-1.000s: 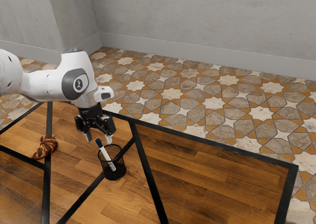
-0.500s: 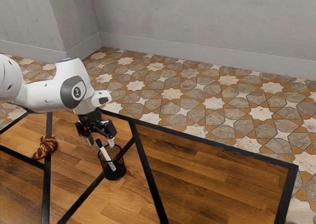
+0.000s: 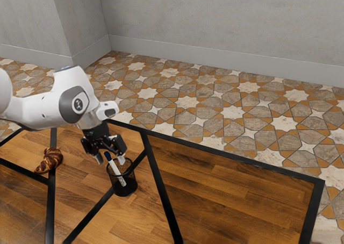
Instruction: Take the marker out of the pen holder and place it to the left of the pen holder.
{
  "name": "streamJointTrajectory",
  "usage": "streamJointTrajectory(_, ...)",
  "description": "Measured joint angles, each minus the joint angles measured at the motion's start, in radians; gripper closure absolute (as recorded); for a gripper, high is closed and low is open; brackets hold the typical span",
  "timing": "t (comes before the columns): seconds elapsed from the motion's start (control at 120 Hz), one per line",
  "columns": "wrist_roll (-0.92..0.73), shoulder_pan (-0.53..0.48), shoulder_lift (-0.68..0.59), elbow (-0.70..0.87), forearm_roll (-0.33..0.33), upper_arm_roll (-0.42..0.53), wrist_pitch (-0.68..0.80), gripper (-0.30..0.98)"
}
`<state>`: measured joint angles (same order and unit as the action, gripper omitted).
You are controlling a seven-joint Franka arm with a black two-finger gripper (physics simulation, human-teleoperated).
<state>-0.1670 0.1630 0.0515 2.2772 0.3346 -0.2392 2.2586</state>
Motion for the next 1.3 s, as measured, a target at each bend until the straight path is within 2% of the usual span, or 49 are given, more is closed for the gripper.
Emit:
streamJointTrajectory(0.058, 0.0, 0.001, -0.002, 0.003, 0.001, 0.0, 0.001, 0.11)
streamJointTrajectory(0.233, 0.0, -0.004, -0.014, 0.004, 0.001, 0.0, 0.002, 0.48)
streamJointTrajectory(0.383, -0.005, -0.004, -0.038, 0.006, -0.003, -0.019, -0.012, 0.65)
streamJointTrajectory(0.517, -0.004, -0.01, -0.044, 0.01, -0.011, -0.021, -0.02, 0.72)
streamJointTrajectory(0.592, -0.001, 0.002, -0.086, 0.009, -0.028, -0.026, -0.031, 0.73)
streamJointTrajectory(0.692, -0.002, 0.004, -0.2, 0.001, -0.087, -0.057, -0.066, 0.75)
streamJointTrajectory(0.817, -0.022, -0.027, -0.251, -0.049, -0.143, -0.203, -0.128, 0.76)
streamJointTrajectory(0.875, -0.032, -0.039, -0.24, -0.063, -0.188, -0.234, -0.126, 0.76)
streamJointTrajectory(0.958, -0.044, 0.011, -0.197, -0.039, -0.33, -0.239, -0.01, 0.76)
streamJointTrajectory(1.1, -0.053, 0.05, -0.137, 0.039, -0.555, -0.227, 0.302, 0.77)
streamJointTrajectory(1.167, -0.057, 0.044, -0.128, 0.055, -0.611, -0.226, 0.411, 0.76)
streamJointTrajectory(1.3, -0.082, 0.029, -0.127, 0.061, -0.644, -0.231, 0.515, 0.46)
